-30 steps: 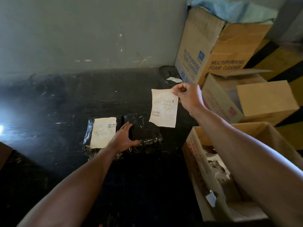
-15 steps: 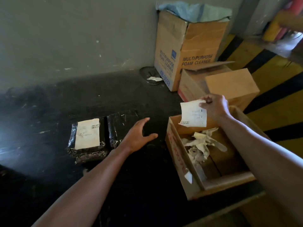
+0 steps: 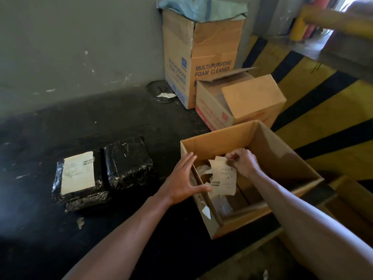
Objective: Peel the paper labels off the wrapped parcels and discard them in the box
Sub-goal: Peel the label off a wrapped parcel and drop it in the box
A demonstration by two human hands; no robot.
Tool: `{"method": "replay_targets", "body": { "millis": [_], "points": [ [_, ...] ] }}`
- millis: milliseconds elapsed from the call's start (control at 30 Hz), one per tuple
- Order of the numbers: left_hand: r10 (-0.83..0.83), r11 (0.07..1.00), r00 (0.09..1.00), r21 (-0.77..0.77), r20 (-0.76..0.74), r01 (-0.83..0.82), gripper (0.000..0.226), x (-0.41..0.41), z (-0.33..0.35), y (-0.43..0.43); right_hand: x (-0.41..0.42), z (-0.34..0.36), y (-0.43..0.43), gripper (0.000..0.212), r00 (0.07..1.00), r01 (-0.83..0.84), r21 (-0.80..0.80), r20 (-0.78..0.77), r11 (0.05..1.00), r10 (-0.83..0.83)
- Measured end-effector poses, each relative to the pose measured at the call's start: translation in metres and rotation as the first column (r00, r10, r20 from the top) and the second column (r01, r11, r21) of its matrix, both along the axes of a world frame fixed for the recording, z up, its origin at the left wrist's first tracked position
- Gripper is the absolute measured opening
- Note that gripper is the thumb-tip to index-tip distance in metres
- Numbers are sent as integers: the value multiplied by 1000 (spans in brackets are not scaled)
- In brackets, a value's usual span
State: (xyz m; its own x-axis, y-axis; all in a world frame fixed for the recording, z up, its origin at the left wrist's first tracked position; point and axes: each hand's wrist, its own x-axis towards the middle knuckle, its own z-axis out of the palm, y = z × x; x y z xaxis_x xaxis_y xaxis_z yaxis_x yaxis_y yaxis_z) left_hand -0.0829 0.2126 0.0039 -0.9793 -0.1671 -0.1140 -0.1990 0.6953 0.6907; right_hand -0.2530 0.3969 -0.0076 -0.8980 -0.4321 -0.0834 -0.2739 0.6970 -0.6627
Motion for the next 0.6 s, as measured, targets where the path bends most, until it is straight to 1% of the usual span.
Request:
{"method": "replay_targets", "body": {
  "millis": [100,200,300,400,500,533,600],
  "points": [
    [19,1000,1000,-10,7,-19,121,2,-4,3,4,-13,-1,6,996,4,-1,87,1000,-4],
    [45,998,999,-36,0,-45,113,3,-8,11,5,-22,-1,11,983,42,-7,181,999,-40],
    [53,996,999,-69,-6,-54,109,4,-9,14,9,-26,-1,12,965,113,-76,245,991,-91],
    [43,994,999,-104,0,-42,108,4,-7,13,11,-27,-1,15,972,102,-77,221,992,-83],
    [44,994,999,-97,8,-43,108,5,-6,14,14,-23,1,18,980,77,-46,188,996,-67],
    [44,994,999,-96,6,-43,107,5,-6,15,15,-20,3,23,984,62,-34,168,997,-55],
    [46,995,999,-90,-5,-46,107,6,-5,15,17,-16,3,47,997,18,14,72,1000,-19]
  ]
}}
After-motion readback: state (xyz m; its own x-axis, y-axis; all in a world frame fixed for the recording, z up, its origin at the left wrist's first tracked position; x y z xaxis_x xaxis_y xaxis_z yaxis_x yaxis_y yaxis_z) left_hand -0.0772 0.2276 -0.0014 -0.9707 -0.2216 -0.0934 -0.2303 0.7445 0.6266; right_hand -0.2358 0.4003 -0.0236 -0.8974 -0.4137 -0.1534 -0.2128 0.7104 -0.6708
